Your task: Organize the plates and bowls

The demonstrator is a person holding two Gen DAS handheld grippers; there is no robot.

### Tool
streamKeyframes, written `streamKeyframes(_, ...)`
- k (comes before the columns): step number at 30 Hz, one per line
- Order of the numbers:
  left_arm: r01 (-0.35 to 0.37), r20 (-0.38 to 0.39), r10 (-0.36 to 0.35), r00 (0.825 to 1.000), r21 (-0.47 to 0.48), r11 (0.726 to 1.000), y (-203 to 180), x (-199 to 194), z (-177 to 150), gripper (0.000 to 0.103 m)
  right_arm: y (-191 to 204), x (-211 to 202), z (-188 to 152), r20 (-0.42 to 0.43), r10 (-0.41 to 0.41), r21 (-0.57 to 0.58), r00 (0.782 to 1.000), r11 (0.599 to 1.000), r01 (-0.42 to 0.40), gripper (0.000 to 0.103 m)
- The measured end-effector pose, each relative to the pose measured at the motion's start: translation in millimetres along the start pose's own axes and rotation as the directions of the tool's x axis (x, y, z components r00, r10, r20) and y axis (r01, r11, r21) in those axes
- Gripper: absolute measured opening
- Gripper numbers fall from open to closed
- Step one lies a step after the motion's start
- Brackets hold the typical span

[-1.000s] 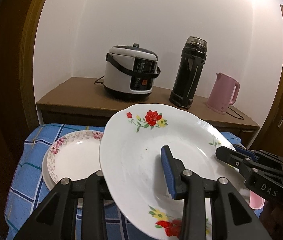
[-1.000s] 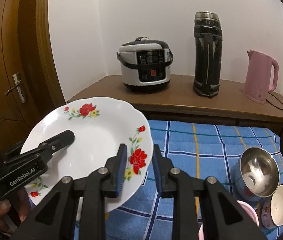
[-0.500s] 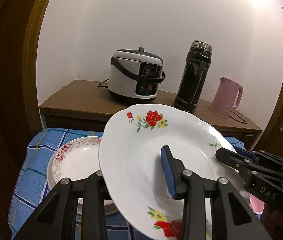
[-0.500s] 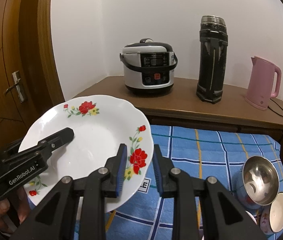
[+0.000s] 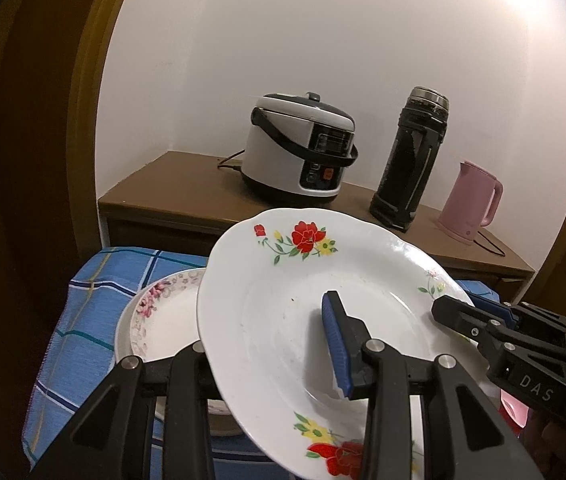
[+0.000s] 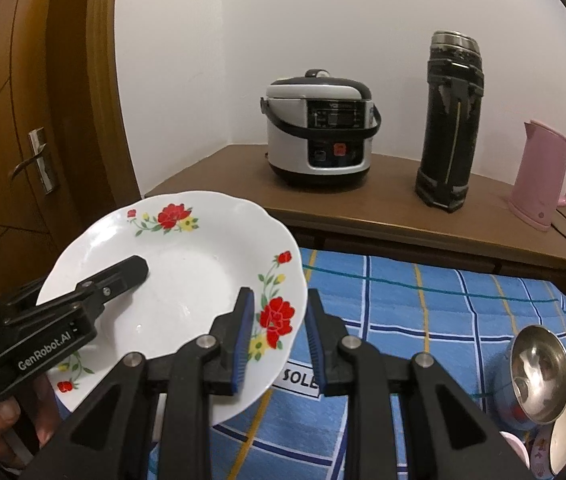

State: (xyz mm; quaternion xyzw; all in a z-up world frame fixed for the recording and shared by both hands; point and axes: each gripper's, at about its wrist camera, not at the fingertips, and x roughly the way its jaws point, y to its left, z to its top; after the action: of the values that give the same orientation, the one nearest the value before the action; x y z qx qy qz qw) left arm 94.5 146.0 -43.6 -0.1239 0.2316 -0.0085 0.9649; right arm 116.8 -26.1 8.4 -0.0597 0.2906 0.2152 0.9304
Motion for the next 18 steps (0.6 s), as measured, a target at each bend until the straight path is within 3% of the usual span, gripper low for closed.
streamKeyframes(18,-0.037,-0.014,0.037,0.999,-0.019,0.999,17.3,6.7,1.2,0.039,7.2,17.4,4.7,-0.028,0.019,-0.018,0.999,1.000,-0.020,0.026)
